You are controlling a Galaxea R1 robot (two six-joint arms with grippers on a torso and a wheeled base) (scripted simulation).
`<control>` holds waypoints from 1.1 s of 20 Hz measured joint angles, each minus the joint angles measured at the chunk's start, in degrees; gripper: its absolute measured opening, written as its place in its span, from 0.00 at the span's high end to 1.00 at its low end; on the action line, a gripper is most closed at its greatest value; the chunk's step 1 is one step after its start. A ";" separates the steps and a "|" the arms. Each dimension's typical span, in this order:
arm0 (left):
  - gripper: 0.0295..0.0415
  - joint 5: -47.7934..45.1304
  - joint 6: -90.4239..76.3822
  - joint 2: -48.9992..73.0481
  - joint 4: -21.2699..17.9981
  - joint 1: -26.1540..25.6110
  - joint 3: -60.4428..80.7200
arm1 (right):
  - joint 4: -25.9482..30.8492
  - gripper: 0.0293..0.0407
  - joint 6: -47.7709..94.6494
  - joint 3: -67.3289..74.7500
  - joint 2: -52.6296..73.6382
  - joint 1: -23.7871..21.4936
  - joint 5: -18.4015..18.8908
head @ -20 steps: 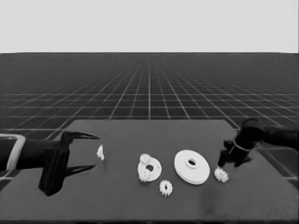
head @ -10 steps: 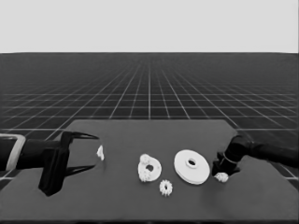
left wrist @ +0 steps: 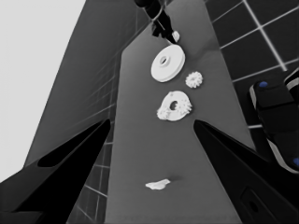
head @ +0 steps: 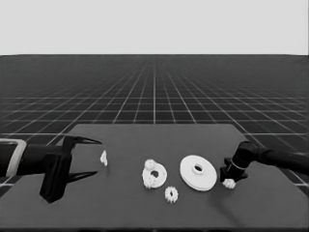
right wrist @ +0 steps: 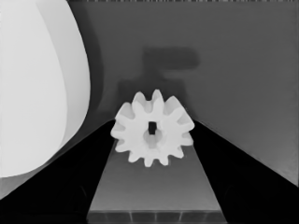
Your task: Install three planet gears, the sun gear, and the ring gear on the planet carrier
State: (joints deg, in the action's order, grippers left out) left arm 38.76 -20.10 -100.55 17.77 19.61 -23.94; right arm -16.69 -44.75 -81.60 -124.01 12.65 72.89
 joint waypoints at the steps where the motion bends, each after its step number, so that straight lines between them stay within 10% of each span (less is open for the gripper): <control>1: 0.25 0.00 0.00 0.00 0.00 0.00 0.00 | 0.00 0.84 0.00 0.00 0.00 0.00 0.00; 14: 0.25 0.00 0.00 0.00 0.00 0.00 0.00 | 8.18 0.83 -1.58 7.78 4.35 -12.22 9.32; 16: 0.25 0.00 0.00 0.00 0.00 0.00 0.00 | 5.42 0.83 -33.15 12.91 -18.73 -13.06 14.98; 22: 0.25 0.00 0.00 0.00 0.00 0.00 0.00 | 6.46 0.83 -32.36 -8.02 -42.51 -13.22 14.84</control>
State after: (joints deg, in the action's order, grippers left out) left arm 38.76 -20.10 -100.55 17.77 19.61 -23.94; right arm -10.24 -77.10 -89.62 -166.52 -0.57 87.72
